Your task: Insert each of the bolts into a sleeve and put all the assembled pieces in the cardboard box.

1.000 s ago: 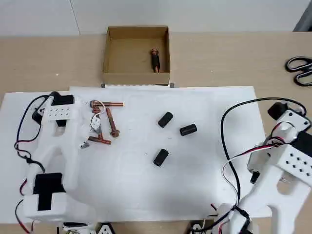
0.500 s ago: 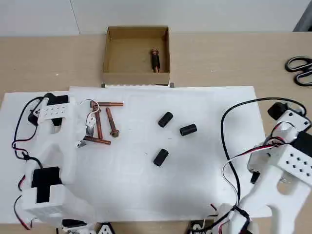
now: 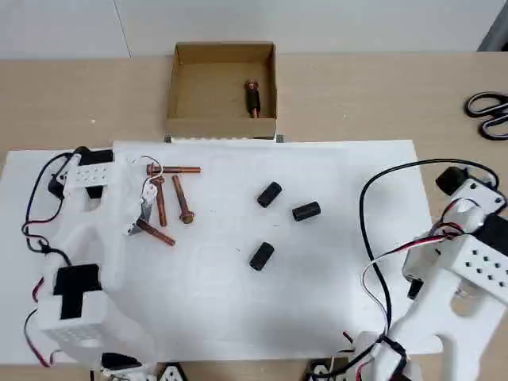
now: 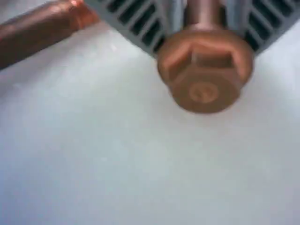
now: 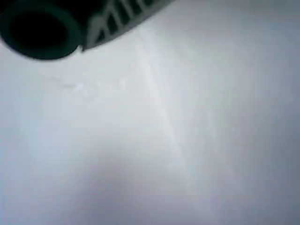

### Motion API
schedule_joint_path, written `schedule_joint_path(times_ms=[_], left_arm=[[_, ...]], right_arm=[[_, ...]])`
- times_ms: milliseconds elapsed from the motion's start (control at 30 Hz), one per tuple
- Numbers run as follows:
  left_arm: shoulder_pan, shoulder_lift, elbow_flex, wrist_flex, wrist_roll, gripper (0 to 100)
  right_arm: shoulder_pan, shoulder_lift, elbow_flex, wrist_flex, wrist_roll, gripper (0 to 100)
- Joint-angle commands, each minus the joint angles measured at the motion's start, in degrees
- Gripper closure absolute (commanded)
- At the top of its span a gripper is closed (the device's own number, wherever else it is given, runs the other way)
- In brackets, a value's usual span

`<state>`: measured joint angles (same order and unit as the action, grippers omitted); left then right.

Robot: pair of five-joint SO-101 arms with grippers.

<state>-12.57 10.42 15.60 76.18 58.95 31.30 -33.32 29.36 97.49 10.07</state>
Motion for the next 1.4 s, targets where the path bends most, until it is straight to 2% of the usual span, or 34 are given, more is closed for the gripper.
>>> schedule_joint_path(times_ms=[0, 133, 267, 400, 633, 767, 900, 1133, 1367], left_arm=[[0.4, -6.0, -7.6, 4.5, -1.0, 99], [3.3, -11.7, -13.8, 8.0, -8.1, 99], [7.9, -19.3, -17.8, 12.1, -8.6, 99], [13.7, -27.7, -18.2, 18.2, -12.4, 99], [14.4, -37.6, -17.1, 18.3, -16.4, 99], [14.0, -41.6, -11.0, 13.5, -16.6, 99], [14.2, -48.7, -2.5, 4.6, -16.4, 99], [14.5, -67.3, 19.3, -13.3, -16.4, 99], [15.1, -83.6, 36.5, -21.5, -16.5, 99]], right_arm=[[0.1, -1.7, -5.5, 0.8, -0.8, 99.5], [0.1, -1.7, -12.0, 1.0, -0.6, 99.5], [-2.8, -4.0, -16.5, 1.3, -0.4, 99.6], [-9.4, -16.5, -16.0, 1.5, -0.4, 99.6], [-18.3, -33.1, -10.4, 0.0, -2.2, 99.6], [-21.6, -39.2, -3.2, -5.1, -8.3, 99.6], [-26.1, -45.6, 5.4, -12.9, -11.5, 99.6], [-38.0, -57.6, 23.5, -23.8, -12.6, 99.7], [-50.1, -68.6, 37.0, -30.4, -12.4, 99.6]])
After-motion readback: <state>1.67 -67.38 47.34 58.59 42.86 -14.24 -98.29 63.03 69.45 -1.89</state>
